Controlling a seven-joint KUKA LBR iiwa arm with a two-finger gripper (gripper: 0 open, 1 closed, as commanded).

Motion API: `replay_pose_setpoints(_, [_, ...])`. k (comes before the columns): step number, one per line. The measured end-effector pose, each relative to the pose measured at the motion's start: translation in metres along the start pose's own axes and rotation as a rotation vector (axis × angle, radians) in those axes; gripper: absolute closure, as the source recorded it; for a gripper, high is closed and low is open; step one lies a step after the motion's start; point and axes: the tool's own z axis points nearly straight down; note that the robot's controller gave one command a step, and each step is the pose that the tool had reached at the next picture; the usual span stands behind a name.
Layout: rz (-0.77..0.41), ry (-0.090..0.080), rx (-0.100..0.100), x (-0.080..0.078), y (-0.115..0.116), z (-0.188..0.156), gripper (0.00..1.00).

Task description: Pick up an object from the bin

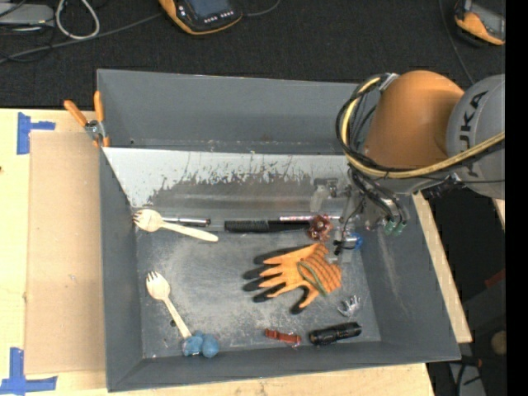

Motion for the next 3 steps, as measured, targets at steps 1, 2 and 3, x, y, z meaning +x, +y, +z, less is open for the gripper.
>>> replay_pose_setpoints(1, [-0.065, 0.002, 0.002, 0.0, 0.01, 0.025, 0.0])
replay_pose_setpoints(2, [-0.192, 0.006, 0.0, 0.022, 0.035, -0.011, 0.0])
replay_pose_setpoints(3, [-0.15, -0.002, 0.0, 0.028, 0.031, 0.024, 0.0])
